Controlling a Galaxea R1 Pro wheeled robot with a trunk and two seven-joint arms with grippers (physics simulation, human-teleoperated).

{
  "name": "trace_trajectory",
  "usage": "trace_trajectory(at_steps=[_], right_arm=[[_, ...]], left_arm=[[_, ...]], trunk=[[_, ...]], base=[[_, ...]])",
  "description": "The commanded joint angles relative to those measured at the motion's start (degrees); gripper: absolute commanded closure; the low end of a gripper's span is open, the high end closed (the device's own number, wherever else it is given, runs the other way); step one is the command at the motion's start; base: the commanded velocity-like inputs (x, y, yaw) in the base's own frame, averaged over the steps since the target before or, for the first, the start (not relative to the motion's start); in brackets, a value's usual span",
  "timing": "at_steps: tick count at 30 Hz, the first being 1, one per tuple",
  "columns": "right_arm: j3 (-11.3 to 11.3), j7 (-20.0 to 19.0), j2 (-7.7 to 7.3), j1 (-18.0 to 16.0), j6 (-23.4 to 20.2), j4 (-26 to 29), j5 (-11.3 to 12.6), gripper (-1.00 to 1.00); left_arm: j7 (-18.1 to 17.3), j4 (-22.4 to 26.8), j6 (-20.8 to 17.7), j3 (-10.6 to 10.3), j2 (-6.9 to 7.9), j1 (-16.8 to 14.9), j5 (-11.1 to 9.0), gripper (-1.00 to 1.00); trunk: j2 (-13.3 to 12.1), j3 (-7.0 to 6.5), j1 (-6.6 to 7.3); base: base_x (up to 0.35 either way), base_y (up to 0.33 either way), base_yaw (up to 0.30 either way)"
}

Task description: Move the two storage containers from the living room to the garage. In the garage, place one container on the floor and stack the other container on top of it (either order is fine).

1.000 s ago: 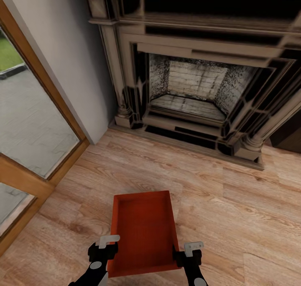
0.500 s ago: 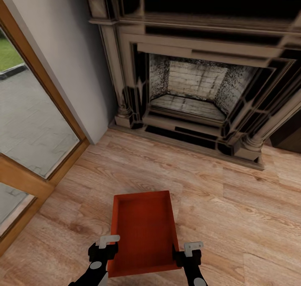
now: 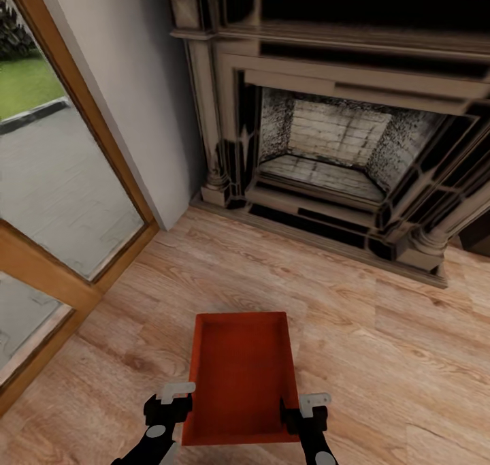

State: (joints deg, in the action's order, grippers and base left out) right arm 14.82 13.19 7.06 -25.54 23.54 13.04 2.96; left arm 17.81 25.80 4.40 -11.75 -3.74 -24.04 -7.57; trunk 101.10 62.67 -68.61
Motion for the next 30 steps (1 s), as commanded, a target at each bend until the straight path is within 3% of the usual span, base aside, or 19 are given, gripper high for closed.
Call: trace_trajectory(at_steps=[1,21,30], right_arm=[[0.45,0.29,-0.02,-0.04,0.15,-0.05,0.3,-1.0],[0.13,0.47,0.17,-0.04,0.84,-0.04,0.37,-1.0],[0.19,0.27,0.27,-0.04,2.53,-0.04,0.32,-1.0]], left_arm=[[0.4,-0.05,0.26,-0.47,0.05,-0.04,-0.61,-1.0],[0.68,-0.24,0.35,-0.33,0.08,0.02,-1.26,-1.0],[0.52,-0.33,0.35,-0.38,0.13,0.05,-0.49,-1.0]], trunk=[[0.01,0.03,0.0],[0.01,0.03,0.0],[0.01,0.03,0.0]], base=[[0.0,0.0,0.027],[0.0,0.0,0.002],[0.0,0.0,0.0]])
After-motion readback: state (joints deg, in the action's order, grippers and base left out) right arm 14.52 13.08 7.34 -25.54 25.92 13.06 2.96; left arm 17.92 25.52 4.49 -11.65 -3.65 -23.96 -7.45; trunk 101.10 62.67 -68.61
